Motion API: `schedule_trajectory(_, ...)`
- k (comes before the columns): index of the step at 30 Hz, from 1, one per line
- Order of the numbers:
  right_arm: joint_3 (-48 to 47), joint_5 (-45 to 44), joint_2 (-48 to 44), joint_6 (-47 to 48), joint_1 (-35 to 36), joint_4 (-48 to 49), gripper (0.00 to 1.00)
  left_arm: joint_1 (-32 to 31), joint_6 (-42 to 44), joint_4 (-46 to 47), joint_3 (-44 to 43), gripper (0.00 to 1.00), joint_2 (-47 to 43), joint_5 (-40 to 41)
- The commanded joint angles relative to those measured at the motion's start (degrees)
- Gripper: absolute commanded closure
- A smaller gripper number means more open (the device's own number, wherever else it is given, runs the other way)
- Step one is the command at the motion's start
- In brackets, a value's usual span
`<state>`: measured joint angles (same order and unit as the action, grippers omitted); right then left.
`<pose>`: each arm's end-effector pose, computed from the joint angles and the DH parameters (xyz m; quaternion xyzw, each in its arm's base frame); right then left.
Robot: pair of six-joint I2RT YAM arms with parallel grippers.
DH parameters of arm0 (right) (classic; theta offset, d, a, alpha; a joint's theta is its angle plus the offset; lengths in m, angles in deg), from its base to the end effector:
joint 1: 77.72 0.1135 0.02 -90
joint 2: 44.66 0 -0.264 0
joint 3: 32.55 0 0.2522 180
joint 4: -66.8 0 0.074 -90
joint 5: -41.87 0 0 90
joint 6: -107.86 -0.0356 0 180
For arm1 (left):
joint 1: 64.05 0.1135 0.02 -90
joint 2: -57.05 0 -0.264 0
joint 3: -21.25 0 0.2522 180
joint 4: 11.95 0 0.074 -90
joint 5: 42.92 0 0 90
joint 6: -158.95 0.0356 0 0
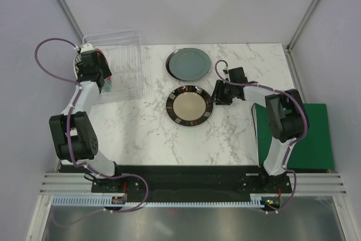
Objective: Unload the plates from the dish rack
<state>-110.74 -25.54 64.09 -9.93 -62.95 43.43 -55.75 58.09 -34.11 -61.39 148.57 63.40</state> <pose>0.3687 0.1114 0.1489 0.0455 0.9333 0.2837 0.2153 0.3635 0.0631 0.2827 -0.2123 0.8381 0.1126 0.4898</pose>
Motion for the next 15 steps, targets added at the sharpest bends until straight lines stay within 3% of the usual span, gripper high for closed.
schedule_trajectory(1, 0.4, -10.1, -5.6, 4.0, -0.3, -5.1, 0.48, 0.3, 0.2, 4.5, -1.3, 0.37, 2.2, -0.1)
schedule_trajectory(3, 0.5, -11.3, -8.3, 4.3, -0.4, -5.6, 0.48, 0.4, 0.4, 5.2, -1.3, 0.43, 3.0, 0.5)
schedule_trajectory(5, 0.4, -11.8, -10.0, 4.5, -0.3, -6.4, 0.48, 0.5, 0.5, 5.7, -1.5, 0.66, 3.7, 0.7)
schedule_trajectory(10, -0.6, -10.4, -15.4, 4.7, -0.3, -7.7, 0.47, 0.7, 0.7, 5.9, -2.4, 0.98, 5.4, 0.7)
schedule_trajectory(15, -2.0, -6.9, -19.0, 4.7, -0.3, -7.9, 0.47, 0.7, 1.6, 5.8, -2.6, 0.98, 1.5, -0.6)
